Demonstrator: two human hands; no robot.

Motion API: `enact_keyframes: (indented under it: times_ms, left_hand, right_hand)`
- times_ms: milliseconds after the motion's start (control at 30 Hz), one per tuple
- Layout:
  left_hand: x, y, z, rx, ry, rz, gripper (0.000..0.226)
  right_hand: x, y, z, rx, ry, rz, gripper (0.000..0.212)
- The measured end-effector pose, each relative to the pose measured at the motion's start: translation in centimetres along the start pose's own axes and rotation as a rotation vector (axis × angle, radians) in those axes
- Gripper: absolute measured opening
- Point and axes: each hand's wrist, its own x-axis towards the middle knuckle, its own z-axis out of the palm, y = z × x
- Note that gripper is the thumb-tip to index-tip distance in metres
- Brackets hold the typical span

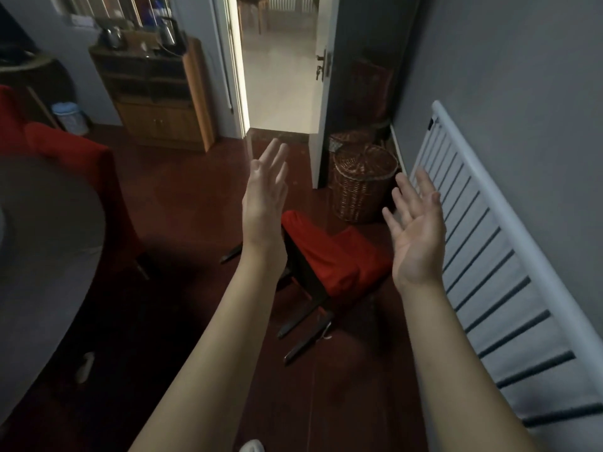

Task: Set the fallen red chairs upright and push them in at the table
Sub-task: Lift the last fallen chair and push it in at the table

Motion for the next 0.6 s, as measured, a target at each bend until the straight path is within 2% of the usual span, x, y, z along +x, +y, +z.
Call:
enact_keyframes:
  times_ms: [67,333,600]
  left_hand:
    - [2.1,0.0,-2.2,0.114,-0.029,0.011,0.05]
    - [11.0,1.3,-10.5,0.181,-0.02,0.016,0.058]
    - [19.0,0.2,-12.5,0.155,0.013,0.065,0.051]
  right_hand:
    - [1.4,1.7,2.7,0.003,0.001,0.003,0.052]
    - [5.6,8.6,13.1,0.037,-0.075,0.027,0.056]
    - [12.8,12.7,18.9,0.083,-0.131,0.047,0.053]
